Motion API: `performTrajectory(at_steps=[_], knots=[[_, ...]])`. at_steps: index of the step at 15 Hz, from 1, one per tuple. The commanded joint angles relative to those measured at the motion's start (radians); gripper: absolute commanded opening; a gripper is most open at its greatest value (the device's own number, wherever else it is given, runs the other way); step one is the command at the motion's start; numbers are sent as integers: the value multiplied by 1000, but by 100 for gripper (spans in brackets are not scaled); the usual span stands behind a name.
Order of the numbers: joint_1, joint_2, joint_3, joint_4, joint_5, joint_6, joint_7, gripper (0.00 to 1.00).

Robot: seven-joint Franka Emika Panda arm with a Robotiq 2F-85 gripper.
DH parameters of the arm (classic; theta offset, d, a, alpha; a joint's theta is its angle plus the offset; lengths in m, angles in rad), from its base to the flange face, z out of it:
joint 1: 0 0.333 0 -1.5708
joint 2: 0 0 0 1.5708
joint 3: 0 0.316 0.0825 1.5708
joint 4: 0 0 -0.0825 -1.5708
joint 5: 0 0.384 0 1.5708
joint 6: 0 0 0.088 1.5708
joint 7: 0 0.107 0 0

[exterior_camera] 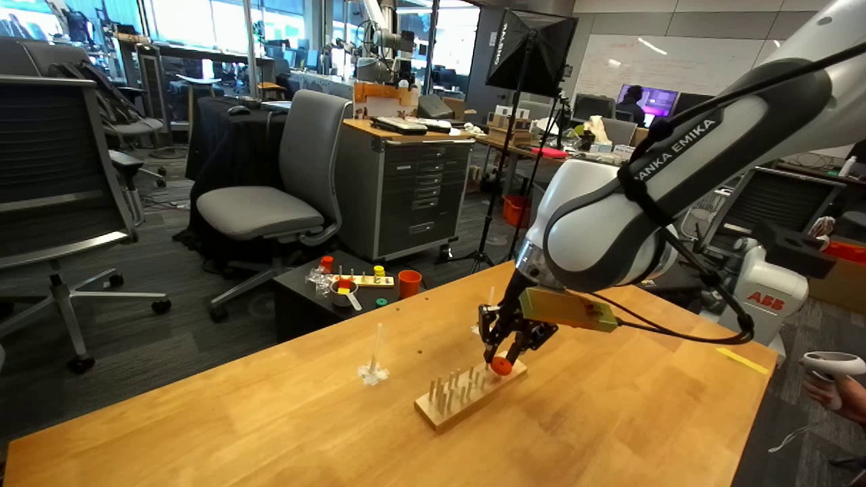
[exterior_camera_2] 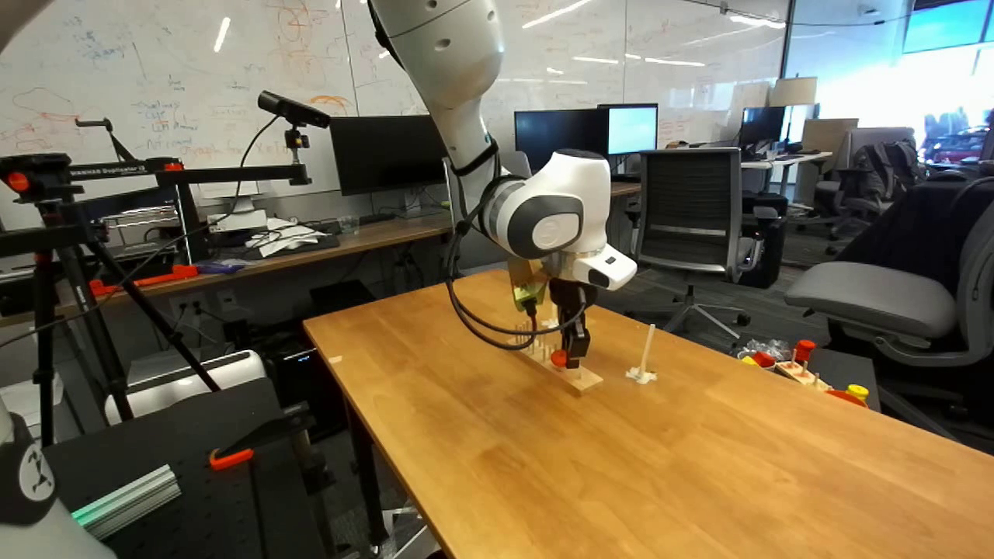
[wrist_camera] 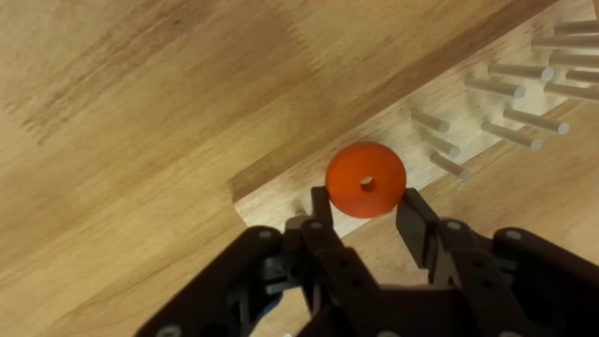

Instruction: Place the orange ring on the wooden stand

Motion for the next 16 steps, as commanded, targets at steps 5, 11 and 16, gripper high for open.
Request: performTrajectory(at_steps=[5, 11, 16], knots=[[-2, 17, 16, 32, 18, -19, -9, 16], [-1, 20, 24, 36, 19, -22, -10, 16], [-3, 32, 19, 47, 18, -33, -8, 16]])
